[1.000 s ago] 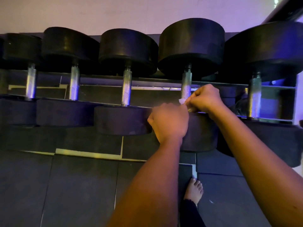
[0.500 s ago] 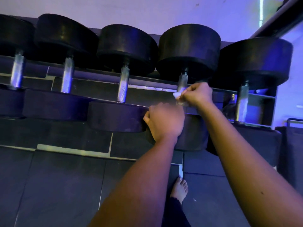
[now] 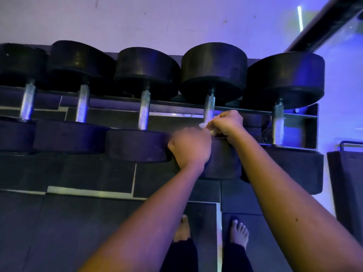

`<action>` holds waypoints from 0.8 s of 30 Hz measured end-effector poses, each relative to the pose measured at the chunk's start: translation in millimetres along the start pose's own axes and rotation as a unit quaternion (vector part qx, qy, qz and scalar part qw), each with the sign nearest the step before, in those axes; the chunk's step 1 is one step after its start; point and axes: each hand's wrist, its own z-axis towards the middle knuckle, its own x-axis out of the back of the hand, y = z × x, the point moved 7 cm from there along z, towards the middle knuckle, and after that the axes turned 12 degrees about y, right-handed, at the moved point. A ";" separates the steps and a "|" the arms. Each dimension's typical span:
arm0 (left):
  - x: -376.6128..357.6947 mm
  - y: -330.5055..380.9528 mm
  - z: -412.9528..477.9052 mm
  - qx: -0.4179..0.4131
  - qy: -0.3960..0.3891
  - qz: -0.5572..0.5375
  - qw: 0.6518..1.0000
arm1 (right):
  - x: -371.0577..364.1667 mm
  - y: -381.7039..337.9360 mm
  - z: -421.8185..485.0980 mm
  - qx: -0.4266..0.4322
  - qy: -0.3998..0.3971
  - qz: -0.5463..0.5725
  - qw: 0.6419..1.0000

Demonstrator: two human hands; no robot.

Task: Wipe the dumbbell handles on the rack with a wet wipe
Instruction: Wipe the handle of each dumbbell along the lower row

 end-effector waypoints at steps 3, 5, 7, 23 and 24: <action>0.6 0.8 -1.0 0.003 -0.002 0.020 1.000 | 4.5 0.4 0.1 0.010 0.019 0.031 0.999; 1.6 3.7 -2.9 0.007 -0.005 0.034 0.999 | 11.1 -2.2 -6.4 0.018 0.024 0.072 0.997; 5.0 14.2 -7.5 -0.007 0.000 0.043 0.999 | 20.5 -0.6 -9.6 0.015 0.027 0.126 0.992; -84.9 132.8 -99.1 -0.016 -0.032 -0.171 0.985 | 192.8 93.2 55.1 -0.007 0.064 0.191 0.980; -92.8 132.7 -101.1 -0.010 -0.036 -0.162 0.986 | 195.3 96.8 59.3 -0.008 0.051 0.190 0.980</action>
